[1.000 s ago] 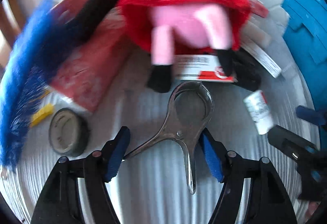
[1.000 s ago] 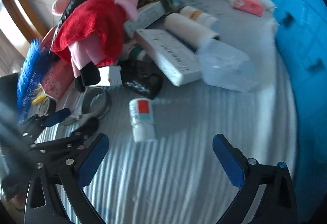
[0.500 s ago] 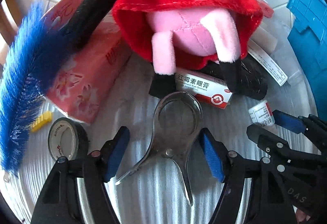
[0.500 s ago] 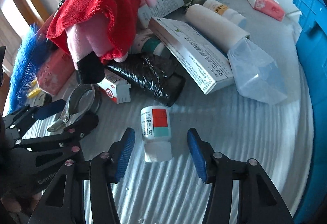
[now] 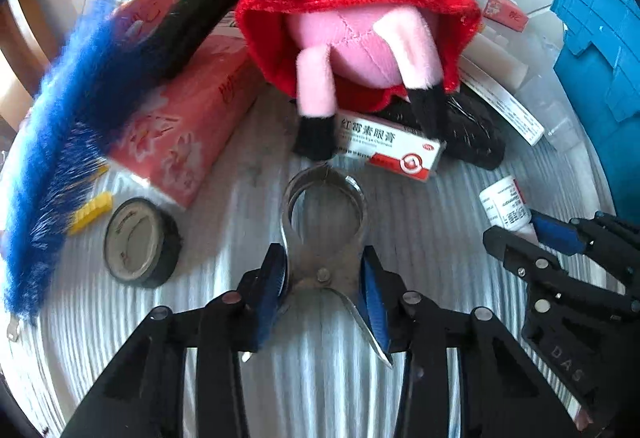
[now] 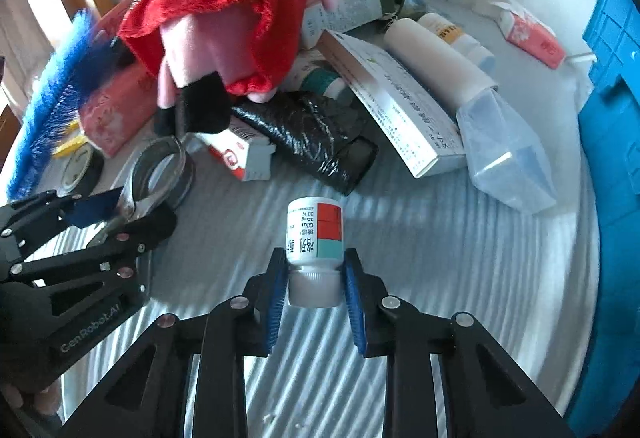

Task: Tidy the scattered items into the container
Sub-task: 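Grasp the metal pliers with the left tool while the right tool grasps the white medicine bottle, then carry the pliers and medicine bottle over the blue crate with both tools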

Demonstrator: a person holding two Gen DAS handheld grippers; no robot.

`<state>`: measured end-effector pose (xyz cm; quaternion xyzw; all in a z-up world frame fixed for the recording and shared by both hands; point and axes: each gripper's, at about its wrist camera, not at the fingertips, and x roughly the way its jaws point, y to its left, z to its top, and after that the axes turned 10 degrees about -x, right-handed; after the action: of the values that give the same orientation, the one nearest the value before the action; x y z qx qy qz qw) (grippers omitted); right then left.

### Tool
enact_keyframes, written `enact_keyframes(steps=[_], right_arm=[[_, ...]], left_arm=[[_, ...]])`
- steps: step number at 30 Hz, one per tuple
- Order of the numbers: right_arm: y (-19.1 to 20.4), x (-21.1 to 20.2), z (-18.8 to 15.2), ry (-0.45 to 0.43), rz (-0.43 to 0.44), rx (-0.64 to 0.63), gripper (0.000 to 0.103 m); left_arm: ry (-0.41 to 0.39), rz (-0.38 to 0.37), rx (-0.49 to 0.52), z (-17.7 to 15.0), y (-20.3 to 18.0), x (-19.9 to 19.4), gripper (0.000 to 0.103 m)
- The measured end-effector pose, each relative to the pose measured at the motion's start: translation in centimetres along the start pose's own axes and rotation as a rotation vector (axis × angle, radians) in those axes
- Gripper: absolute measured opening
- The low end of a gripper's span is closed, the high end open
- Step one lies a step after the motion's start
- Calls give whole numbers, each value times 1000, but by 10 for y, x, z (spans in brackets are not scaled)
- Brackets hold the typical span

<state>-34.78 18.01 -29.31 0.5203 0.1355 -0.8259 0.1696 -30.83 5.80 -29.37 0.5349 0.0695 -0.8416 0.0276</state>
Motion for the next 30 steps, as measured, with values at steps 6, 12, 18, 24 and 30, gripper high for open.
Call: enact_keyframes(steps=[6,12,18,24,30], right_arm=[[10,-35,-8,-52,11,-12,27],[27,-90,-14,-146,18,-42,27],[37,-150,-25,-261,33,-92,27],[49,-199,-35,-356,54,-145,27],[65,-252,-57,-433,17,-149,27]], left_arm=[[-60,-15,-10,-10,1,-43,37],[-168,-8,-37,-25,9,-107,37],[-279,24,-64,-34,0,-173,37],[-371,54,-90,-55,-4,-227,37],[-446,30,-70,-77,-4,-270,37]])
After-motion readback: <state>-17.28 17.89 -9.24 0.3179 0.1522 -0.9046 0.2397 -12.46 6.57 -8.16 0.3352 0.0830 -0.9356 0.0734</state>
